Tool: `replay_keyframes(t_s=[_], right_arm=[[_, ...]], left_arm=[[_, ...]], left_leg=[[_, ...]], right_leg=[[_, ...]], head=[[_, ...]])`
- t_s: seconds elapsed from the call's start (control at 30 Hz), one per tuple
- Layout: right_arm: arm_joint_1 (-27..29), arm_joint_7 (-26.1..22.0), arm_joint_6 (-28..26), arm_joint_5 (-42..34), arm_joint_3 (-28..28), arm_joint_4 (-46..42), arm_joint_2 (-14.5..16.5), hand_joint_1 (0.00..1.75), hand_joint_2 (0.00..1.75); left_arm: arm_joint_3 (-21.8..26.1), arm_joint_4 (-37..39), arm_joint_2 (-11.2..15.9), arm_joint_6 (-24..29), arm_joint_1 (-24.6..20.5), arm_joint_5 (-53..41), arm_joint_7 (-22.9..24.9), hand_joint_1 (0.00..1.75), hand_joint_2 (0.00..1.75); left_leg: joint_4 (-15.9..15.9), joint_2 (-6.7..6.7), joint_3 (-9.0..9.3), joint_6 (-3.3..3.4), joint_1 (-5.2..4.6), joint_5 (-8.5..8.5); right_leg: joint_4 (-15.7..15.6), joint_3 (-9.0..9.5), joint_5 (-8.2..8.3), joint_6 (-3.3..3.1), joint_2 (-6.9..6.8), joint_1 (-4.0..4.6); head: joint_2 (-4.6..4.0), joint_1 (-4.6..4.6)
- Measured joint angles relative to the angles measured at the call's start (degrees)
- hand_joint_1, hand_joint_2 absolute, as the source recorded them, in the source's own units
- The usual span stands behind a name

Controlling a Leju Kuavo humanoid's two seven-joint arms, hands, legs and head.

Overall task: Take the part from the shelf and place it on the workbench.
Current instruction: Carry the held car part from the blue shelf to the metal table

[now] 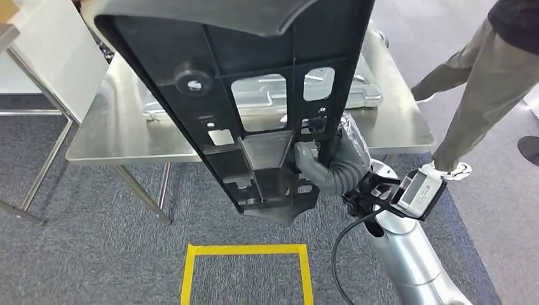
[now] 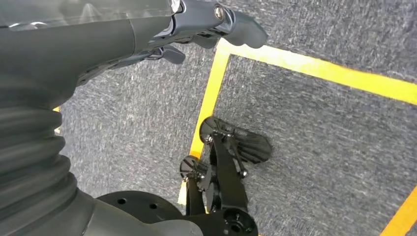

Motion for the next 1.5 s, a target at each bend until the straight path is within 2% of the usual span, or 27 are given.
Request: replay_keyframes(t_s=[0.07,0.13,0.23,0.27,0.3,0.33,0.37,0.43,0.5,0.6,0.67,0.73,0.77,0.8,0.83,0.9,0.93,0.97,1.1,1.17,1.23,1.27,1.3,1.33,1.4,1.43,1.5], right_arm=[[0.22,-0.16,0.0,0.16,0.13,-0.24,0.0,1.75,1.75],[0.16,-0.26,-0.07,0.25,0.19,-0.57,0.0,1.75,1.75],[0.1,-0.01,-0.28,0.33,0.31,-0.81,0.0,1.75,1.75],[0.1,0.15,-0.36,0.35,0.38,-0.8,0.0,1.75,1.75],[0.09,0.27,-0.45,0.36,0.46,-0.8,0.01,1.75,1.75],[0.05,0.32,-0.54,0.36,0.54,-0.8,0.01,1.75,1.75],[-0.01,0.26,-0.65,0.36,0.6,-0.8,0.02,1.75,1.75],[-0.14,-0.53,-0.93,0.24,0.68,-0.81,0.05,1.75,1.75],[-0.21,-1.73,-1.2,0.02,0.7,-0.99,0.12,1.75,1.75],[-0.09,-2.95,-1.63,-0.46,0.68,-1.8,0.15,1.75,1.75],[0.14,-3.55,-2.09,-1.17,0.5,-2.82,0.15,1.75,1.75],[0.75,-3.69,-2.33,-2.54,0.12,-3.85,0.15,1.75,1.75],[1.2,-3.65,-2.3,-3.45,-0.14,-4.21,0.13,1.75,1.75],[1.64,-3.66,-2.15,-4.35,-0.41,-4.44,0.1,1.75,1.75],[2.02,-3.78,-1.97,-5.1,-0.71,-4.61,0.06,1.75,1.75],[2.52,-4.4,-1.57,-5.84,-1.25,-4.88,-0.01,1.75,1.75],[2.7,-4.73,-1.4,-5.94,-1.49,-4.98,-0.03,1.75,1.75],[2.88,-4.95,-1.21,-5.98,-1.71,-5.09,-0.04,1.75,1.75],[3.65,-5.28,-0.76,-5.88,-2.52,-5.69,-0.21,1.75,1.75],[3.71,-5.35,-0.77,-5.87,-2.95,-6.04,-0.36,1.75,1.75],[3.98,-5.43,-0.81,-5.87,-3.23,-6.18,-0.47,1.75,1.75],[4.22,-5.45,-0.84,-5.88,-3.33,-6.17,-0.52,1.75,1.75],[4.47,-5.5,-0.88,-5.88,-3.43,-6.17,-0.56,1.75,1.75],[4.68,-5.58,-0.96,-5.84,-3.55,-6.17,-0.6,1.75,1.75],[4.97,-5.84,-1.32,-5.47,-3.88,-6.28,-0.67,1.75,1.75],[5.05,-5.94,-1.53,-5.23,-4.02,-6.37,-0.73,1.75,1.75],[5.26,-5.99,-1.82,-4.91,-4.25,-6.59,-0.84,1.75,1.75]], left_arm=[[0.0,0.0,0.01,-0.04,0.01,-0.17,-0.04,0.0,1.75],[0.0,0.0,0.02,-0.13,0.03,-0.44,0.0,0.0,1.75],[0.0,0.0,0.05,-0.19,-0.07,-0.69,0.2,0.0,1.75],[0.0,0.0,0.07,-0.16,-0.08,-0.72,0.25,0.0,1.75],[0.0,0.0,0.09,-0.12,-0.08,-0.74,0.3,0.0,1.75],[0.01,0.0,0.09,-0.08,-0.08,-0.76,0.34,0.0,1.75],[0.01,0.0,0.09,-0.03,-0.08,-0.81,0.39,0.0,1.75],[0.02,-0.01,0.08,0.0,-0.17,-1.04,0.4,0.0,1.75],[0.02,-0.02,0.11,0.0,-0.34,-1.28,0.31,0.0,1.75],[0.02,-0.02,0.34,-0.03,-0.44,-1.55,0.26,0.0,1.75],[0.03,-0.02,0.56,-0.09,-0.54,-1.73,0.26,0.0,1.75],[0.04,-0.02,0.79,-0.14,-0.55,-1.84,0.28,0.0,1.75],[0.04,-0.02,0.91,-0.17,-0.47,-1.93,0.31,0.0,1.75],[0.04,-0.02,0.99,-0.21,-0.38,-2.05,0.36,0.0,1.75],[0.04,-0.02,1.06,-0.26,-0.28,-2.2,0.4,0.0,1.75],[0.04,-0.02,1.15,-0.34,-0.15,-2.46,0.49,0.0,1.75],[0.04,-0.01,1.19,-0.39,-0.14,-2.59,0.53,0.0,1.75],[0.04,-0.01,1.26,-0.45,-0.17,-2.74,0.56,0.0,1.75],[0.04,0.0,1.56,-0.59,-0.39,-3.16,0.6,0.0,1.75],[0.04,0.0,1.57,-0.66,-0.48,-3.34,0.6,0.0,1.75],[0.04,0.0,1.6,-0.72,-0.54,-3.56,0.61,0.0,1.75],[0.04,0.0,1.62,-0.74,-0.54,-3.65,0.62,0.0,1.75],[0.04,0.0,1.64,-0.77,-0.51,-3.7,0.62,0.0,1.75],[0.04,0.0,1.67,-0.82,-0.49,-3.75,0.61,0.0,1.75],[0.04,0.0,1.7,-0.97,-0.48,-3.83,0.57,0.0,1.75],[0.04,0.0,1.7,-1.07,-0.51,-3.85,0.53,0.0,1.75],[0.04,-0.01,1.76,-1.18,-0.65,-4.0,0.49,0.0,1.75]], left_leg=[[-0.46,-0.04,0.63,1.0,0.05,-0.27],[-0.86,-0.05,1.5,1.75,0.07,-0.5],[-0.9,-0.08,2.18,2.41,-0.27,-1.2],[-0.87,-0.12,2.51,2.49,-0.44,-1.52],[-0.85,-0.17,2.95,2.52,-0.6,-1.88],[-0.84,-0.22,3.51,2.49,-0.75,-2.28],[-0.85,-0.25,4.14,2.43,-0.86,-2.73],[-0.88,-0.3,4.92,2.06,-0.98,-3.45],[-0.76,-0.29,5.15,1.39,-0.98,-3.72],[1.05,-0.18,5.35,0.28,-0.97,-4.44],[5.98,-0.11,2.81,-0.48,-0.66,-6.77],[13.04,-0.08,-1.77,-1.16,-0.15,-9.44],[15.13,-0.07,-3.54,-1.38,0.13,-9.82],[15.07,-0.06,-4.32,-1.58,0.38,-8.88],[12.83,-0.06,-4.03,-1.75,0.63,-6.72],[5.18,-0.42,-1.66,-2.19,1.03,-1.6],[2.22,-0.65,-0.64,-2.12,1.01,-0.6],[0.54,-0.87,-0.04,-1.88,0.91,-0.18],[-0.41,-0.44,1.18,0.13,0.64,-0.71],[-0.66,-0.04,2.04,0.9,0.55,-1.06],[-0.68,0.35,2.57,1.42,0.25,-1.63],[-0.67,0.52,2.87,1.54,0.05,-1.96],[-0.67,0.64,3.29,1.59,-0.15,-2.35],[-0.68,0.72,3.86,1.59,-0.34,-2.79],[-0.74,0.82,5.2,1.5,-0.65,-3.76],[-0.79,0.85,5.71,1.36,-0.77,-4.17],[-0.8,0.99,6.27,0.88,-0.88,-4.67]], right_leg=[[0.73,0.05,-0.15,0.64,-0.09,-0.1],[4.46,-1.75,-1.99,0.96,-0.17,-0.19],[15.08,-8.52,-5.97,1.07,-0.2,-0.13],[16.67,-10.17,-5.79,0.98,-0.2,-0.11],[16.17,-10.81,-4.42,0.8,-0.2,-0.07],[13.37,-10.22,-1.94,0.49,-0.21,0.02],[9.12,-8.93,1.03,0.02,-0.23,0.2],[2.73,-6.77,3.62,-0.77,-0.33,0.78],[0.98,-6.18,3.46,-1.27,-0.35,1.13],[0.11,-4.65,3.89,-1.94,-0.33,0.68],[-0.19,-3.64,3.51,-2.2,-0.43,0.41],[-0.21,-3.07,2.85,-2.19,-0.33,0.3],[-0.2,-2.73,2.51,-2.08,-0.15,0.22],[-0.19,-2.29,2.14,-1.9,0.11,0.09],[-0.18,-1.73,1.74,-1.67,0.4,-0.09],[-0.15,-0.55,0.89,-1.07,0.98,-0.45],[-0.13,-0.23,0.54,-0.7,1.27,-0.56],[-0.14,-0.08,0.22,-0.29,1.55,-0.59],[1.29,-0.1,-0.29,1.15,1.77,-0.6],[6.01,-2.56,-2.28,1.44,0.9,-0.59],[13.67,-7.5,-4.95,1.57,0.28,-0.49],[16.31,-9.67,-5.38,1.53,0.2,-0.46],[16.89,-10.9,-4.63,1.34,0.17,-0.39],[15.18,-10.96,-2.65,1.01,0.13,-0.25],[7.88,-8.83,2.66,-0.14,-0.25,0.32],[4.61,-7.81,3.77,-0.69,-0.55,0.66],[1.74,-6.85,4.02,-1.43,-0.92,1.12]], head=[[0.0,0.09],[0.01,0.25],[0.0,0.46],[0.0,0.46],[-0.01,0.46],[-0.01,0.46],[-0.01,0.46],[0.0,0.3],[0.0,0.21],[0.0,0.18],[0.01,-0.07],[0.0,-0.23],[-0.01,-0.21],[0.0,-0.21],[0.0,-0.22],[0.0,-0.22],[0.0,-0.28],[0.0,-0.3],[0.01,-0.24],[0.01,-0.04],[0.0,0.14],[-0.01,0.16],[-0.01,0.16],[-0.01,0.17],[-0.01,0.15],[-0.01,0.06],[-0.01,0.0]])
